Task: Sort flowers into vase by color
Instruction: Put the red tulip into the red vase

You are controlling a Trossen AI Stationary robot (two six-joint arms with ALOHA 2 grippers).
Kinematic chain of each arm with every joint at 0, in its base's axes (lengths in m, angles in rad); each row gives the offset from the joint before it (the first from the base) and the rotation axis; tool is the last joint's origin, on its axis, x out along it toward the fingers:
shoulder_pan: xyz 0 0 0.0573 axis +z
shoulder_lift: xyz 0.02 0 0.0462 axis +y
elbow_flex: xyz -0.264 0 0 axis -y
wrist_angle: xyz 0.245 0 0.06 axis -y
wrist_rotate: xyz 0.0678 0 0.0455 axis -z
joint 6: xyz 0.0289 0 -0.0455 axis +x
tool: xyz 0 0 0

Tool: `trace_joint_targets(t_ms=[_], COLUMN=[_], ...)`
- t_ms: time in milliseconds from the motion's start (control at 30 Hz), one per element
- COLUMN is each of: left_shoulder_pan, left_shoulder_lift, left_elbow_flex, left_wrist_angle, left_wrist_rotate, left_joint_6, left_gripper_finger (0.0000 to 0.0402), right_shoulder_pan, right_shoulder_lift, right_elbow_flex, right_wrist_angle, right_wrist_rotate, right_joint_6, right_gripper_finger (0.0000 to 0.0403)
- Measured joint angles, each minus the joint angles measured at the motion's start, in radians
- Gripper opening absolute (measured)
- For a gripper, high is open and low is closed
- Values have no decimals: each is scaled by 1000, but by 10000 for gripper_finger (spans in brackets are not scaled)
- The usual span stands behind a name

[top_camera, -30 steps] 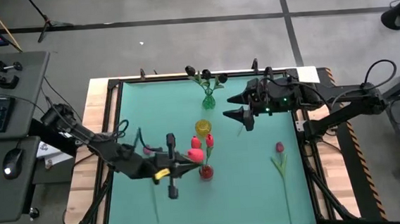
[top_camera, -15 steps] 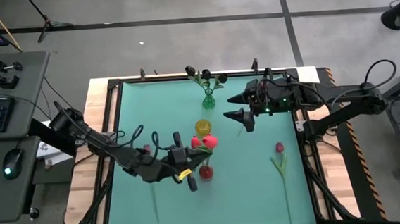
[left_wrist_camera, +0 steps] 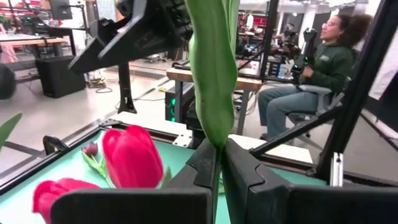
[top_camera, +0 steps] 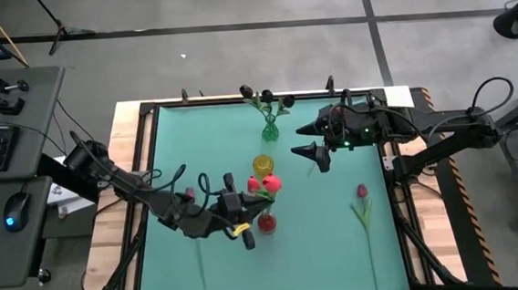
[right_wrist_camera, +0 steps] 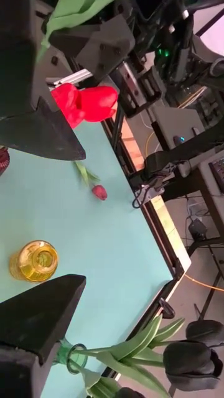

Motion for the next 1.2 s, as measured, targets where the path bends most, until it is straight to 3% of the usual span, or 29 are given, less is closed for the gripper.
trace_joint_targets(t_ms=[767,1200], left_shoulder_pan=[16,34], left_shoulder_lift=[0,0], left_elbow_flex=[-1,-1], left_wrist_angle=[-94,-87], left_wrist_rotate=[48,45], left_joint_6=[-94,-129], left_gripper_finger=[2,50], right_shoulder_pan=[0,0], right_shoulder_lift=[0,0], right_elbow_flex=[0,0], right_wrist_angle=[0,0], right_wrist_rotate=[0,0], right_joint_6=[0,-15], right_gripper_finger=[304,304])
